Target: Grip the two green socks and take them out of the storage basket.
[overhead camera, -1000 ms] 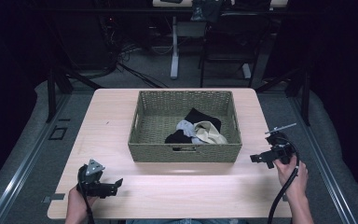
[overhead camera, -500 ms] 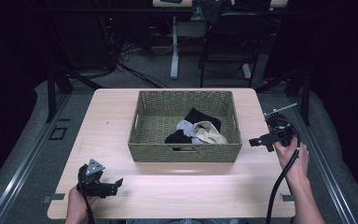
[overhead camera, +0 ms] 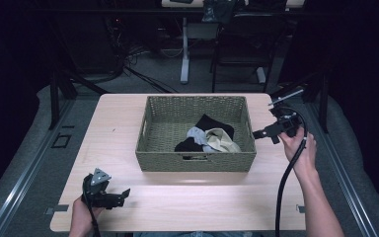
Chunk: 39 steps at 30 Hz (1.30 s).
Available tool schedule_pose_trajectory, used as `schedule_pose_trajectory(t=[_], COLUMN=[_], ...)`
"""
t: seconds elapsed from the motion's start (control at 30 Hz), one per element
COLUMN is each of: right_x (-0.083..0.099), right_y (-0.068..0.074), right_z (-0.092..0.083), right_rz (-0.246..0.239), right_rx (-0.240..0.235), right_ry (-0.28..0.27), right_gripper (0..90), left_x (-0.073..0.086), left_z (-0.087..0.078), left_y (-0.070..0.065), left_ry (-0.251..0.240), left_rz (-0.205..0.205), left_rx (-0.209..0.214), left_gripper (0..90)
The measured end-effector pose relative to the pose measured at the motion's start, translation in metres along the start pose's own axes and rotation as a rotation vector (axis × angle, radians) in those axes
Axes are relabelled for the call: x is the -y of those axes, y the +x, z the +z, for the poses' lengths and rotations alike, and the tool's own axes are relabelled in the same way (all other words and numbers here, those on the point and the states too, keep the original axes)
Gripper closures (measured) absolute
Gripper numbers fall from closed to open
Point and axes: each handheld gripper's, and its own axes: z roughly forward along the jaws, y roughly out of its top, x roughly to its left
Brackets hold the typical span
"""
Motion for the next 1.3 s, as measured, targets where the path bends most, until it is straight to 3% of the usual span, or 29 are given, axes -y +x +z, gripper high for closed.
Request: schedule_pose_trajectory(t=[0.3,0.6,0.77,0.97,1.17,1.3], right_x=[-0.030,-0.055,-0.060,-0.063,-0.064,-0.063], right_y=[0.019,0.039,0.045,0.050,0.050,0.050], right_z=[0.014,0.044,0.062,0.084,0.102,0.109], right_rz=[-0.056,-0.097,-0.100,-0.111,-0.102,-0.096], right_rx=[-0.020,-0.054,-0.082,-0.070,-0.060,-0.049], right_ry=[0.036,0.046,0.021,0.059,0.101,0.106], right_gripper=[0.0,0.3,11.8,16.7,31.9,36.4], left_x=[0.000,0.000,0.000,0.001,0.001,0.001], left_z=[0.000,0.000,-0.001,-0.001,0.000,0.000], left_y=[0.000,0.001,0.001,0.001,0.001,0.001], left_ry=[0.002,0.002,0.001,0.000,-0.001,0.001], left_rz=[-0.001,0.000,-0.001,-0.001,-0.001,-0.002], left_rx=[0.001,0.004,0.006,0.007,0.007,0.008], left_gripper=[1.4,1.4,1.4,1.4,1.4,1.4])
